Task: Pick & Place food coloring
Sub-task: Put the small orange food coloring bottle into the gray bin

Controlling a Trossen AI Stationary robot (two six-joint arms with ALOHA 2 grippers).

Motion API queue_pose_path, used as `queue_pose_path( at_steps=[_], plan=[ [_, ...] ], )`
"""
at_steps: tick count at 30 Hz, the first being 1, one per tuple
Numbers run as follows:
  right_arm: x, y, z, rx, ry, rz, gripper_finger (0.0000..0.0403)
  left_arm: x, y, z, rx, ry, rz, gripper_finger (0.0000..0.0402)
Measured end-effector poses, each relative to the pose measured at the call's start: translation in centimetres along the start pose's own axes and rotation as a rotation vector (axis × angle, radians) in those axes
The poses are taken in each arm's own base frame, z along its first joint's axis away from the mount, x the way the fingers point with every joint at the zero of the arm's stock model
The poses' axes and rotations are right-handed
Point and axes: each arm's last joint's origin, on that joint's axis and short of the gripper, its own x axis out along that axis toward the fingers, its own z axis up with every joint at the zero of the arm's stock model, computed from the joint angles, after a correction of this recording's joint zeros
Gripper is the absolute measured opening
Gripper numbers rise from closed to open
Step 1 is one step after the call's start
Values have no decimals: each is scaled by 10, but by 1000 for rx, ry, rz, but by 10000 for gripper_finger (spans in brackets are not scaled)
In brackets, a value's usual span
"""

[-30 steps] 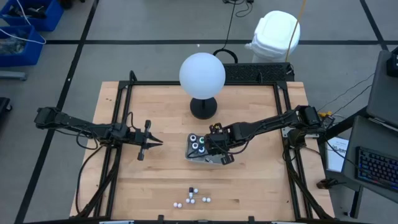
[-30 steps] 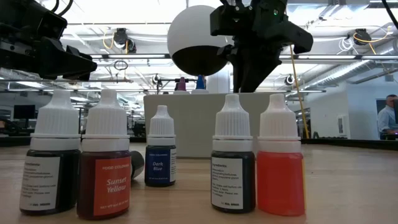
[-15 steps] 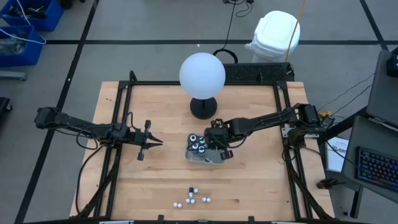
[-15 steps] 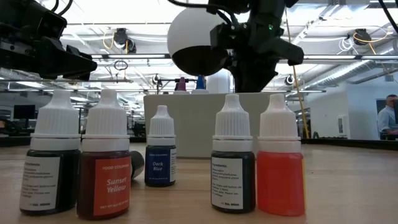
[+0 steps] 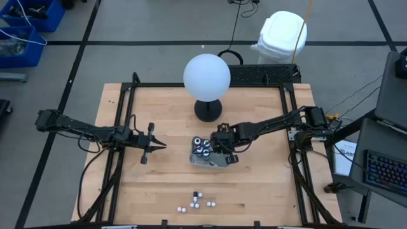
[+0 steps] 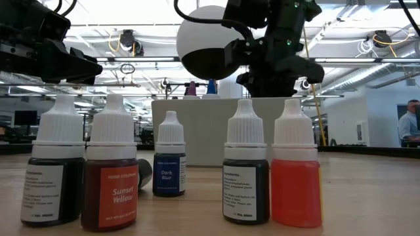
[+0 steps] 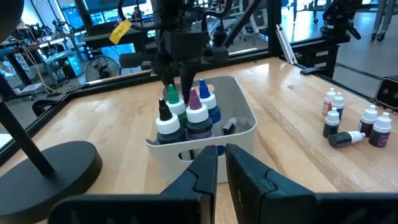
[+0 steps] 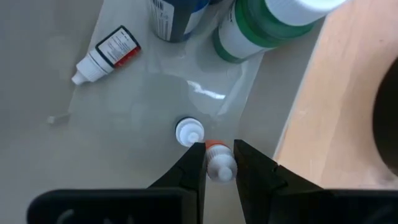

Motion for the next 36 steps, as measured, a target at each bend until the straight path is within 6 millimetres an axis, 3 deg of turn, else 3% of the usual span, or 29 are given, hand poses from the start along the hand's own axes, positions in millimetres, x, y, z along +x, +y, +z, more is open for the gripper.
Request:
queue_pose_path(
  at_steps=[15, 23, 30, 36],
  plan=[
    [19, 0, -13, 33, -11, -4, 57, 0, 0, 0, -2, 0, 0, 42],
    [13, -1, -12, 42, -44, -13, 102, 0, 0, 0, -4, 0, 0, 42],
    [-11, -3, -12, 49, -108, -25, 131, 0, 0, 0, -7, -2, 0, 42],
    [-68, 0, -21, 55, -226, -29, 130, 0, 0, 1, -12, -7, 1, 42]
  ],
)
